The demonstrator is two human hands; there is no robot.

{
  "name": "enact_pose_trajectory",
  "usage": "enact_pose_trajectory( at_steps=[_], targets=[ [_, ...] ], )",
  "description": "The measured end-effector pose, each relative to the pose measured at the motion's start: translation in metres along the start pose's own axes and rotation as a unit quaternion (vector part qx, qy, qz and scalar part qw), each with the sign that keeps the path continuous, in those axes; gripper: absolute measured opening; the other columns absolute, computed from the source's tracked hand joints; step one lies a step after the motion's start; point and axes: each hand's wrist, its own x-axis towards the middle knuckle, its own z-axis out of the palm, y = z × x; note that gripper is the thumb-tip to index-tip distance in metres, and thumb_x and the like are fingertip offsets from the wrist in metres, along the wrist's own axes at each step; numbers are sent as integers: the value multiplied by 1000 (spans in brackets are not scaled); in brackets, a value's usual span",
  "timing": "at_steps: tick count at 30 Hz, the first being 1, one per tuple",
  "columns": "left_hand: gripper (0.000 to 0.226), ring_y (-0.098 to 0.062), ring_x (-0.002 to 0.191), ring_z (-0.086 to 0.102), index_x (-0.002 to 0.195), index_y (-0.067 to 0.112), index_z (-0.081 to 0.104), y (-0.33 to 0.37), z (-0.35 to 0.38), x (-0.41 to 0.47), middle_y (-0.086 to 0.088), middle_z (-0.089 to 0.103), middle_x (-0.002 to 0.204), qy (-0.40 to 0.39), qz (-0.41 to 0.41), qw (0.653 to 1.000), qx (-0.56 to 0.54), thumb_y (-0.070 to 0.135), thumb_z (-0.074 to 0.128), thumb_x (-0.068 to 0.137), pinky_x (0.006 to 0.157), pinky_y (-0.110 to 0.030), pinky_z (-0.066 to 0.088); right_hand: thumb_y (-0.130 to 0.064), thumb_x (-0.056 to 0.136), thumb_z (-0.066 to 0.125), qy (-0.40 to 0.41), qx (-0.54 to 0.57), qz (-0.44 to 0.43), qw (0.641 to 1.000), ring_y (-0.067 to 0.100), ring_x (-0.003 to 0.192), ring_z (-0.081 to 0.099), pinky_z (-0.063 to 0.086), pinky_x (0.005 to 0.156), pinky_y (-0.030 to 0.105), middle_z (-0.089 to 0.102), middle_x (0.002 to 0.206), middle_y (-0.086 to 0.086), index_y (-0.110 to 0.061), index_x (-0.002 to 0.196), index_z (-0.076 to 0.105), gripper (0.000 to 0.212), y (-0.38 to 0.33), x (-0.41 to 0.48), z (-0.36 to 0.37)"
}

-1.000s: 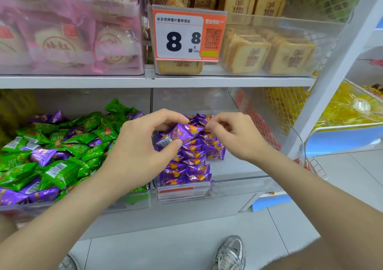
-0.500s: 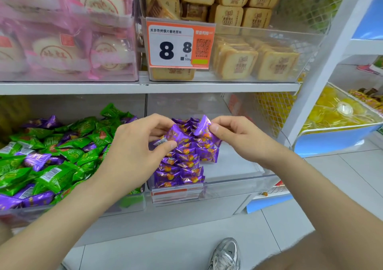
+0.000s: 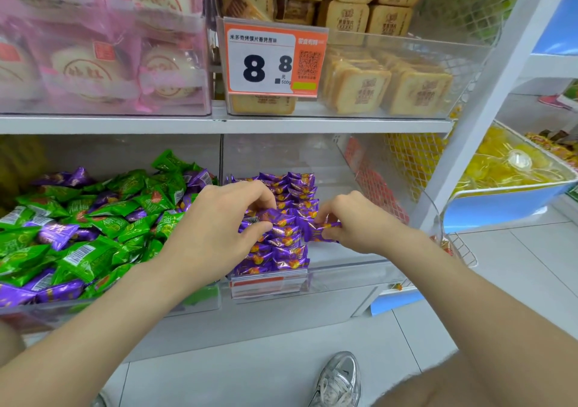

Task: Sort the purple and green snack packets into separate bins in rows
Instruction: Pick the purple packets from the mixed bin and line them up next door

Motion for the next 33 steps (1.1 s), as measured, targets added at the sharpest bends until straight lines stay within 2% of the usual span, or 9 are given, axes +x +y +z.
enact_pose_trajectory(
  at_steps=[3,7,11,15,22,25,29,31,33],
  targets=[
    [26,-3,96,62,103,37,62,-1,1,-1,26,65,98,-3,2,1000,-3,29,82,89,90,-42,51,-24,90,79,6,-13,-4,1000,25,102,64,56,86,41,73,105,4,-22,115,77,24,-2,4,7],
    [25,-1,96,62,104,37,63,-3,1,-1,27,65,99,-4,6,1000,-9,30,82,89,90,-44,51,-22,84,80,22,-19,2,1000,25,97,65,56,82,40,73,100,1,-20,104,77,20,-6,6,13],
    [25,-2,95,62,104,36,63,-3,1,-2,26,65,98,-2,9,1000,-7,28,82,89,90,-43,51,-25,77,85,43,9,32,998,21,92,57,43,75,31,60,101,2,-24,97,75,23,-2,8,17],
    [24,-3,94,62,103,36,63,-2,1,-2,25,64,97,-4,13,1000,-4,30,81,89,89,-42,52,-22,74,85,23,54,43,997,17,85,65,54,80,34,73,96,-3,-21,91,77,18,-1,7,18],
    [23,-2,93,63,106,37,63,0,1,-2,27,64,96,-6,12,1000,-8,34,79,90,89,-44,52,-28,72,89,34,75,57,995,21,92,68,56,86,39,74,94,-4,-21,91,77,24,0,8,17],
    [23,-2,93,64,105,36,64,1,1,-1,26,66,94,-1,10,1000,-16,33,80,89,90,-39,52,-31,71,89,36,71,54,995,21,93,68,57,86,42,74,93,-5,-22,90,76,24,1,8,16],
    [24,-1,94,68,101,29,66,4,0,-2,21,70,92,16,-4,999,-40,23,84,87,83,-15,50,-31,76,89,33,49,50,997,15,83,63,57,86,38,72,98,-7,-23,95,77,23,3,2,8],
    [23,-1,93,70,96,26,65,6,-1,-2,17,70,93,28,-20,997,-65,17,84,84,82,-14,50,-26,82,81,104,42,22,993,9,80,63,57,83,35,72,90,-9,-22,92,78,11,-4,-2,0],
    [23,-3,94,72,94,24,65,9,-4,-1,14,73,96,25,-35,993,-110,13,83,84,83,-21,54,-17,89,71,195,150,-14,969,4,76,68,56,75,28,74,81,-11,-22,89,78,9,-24,-10,-12]
  ],
)
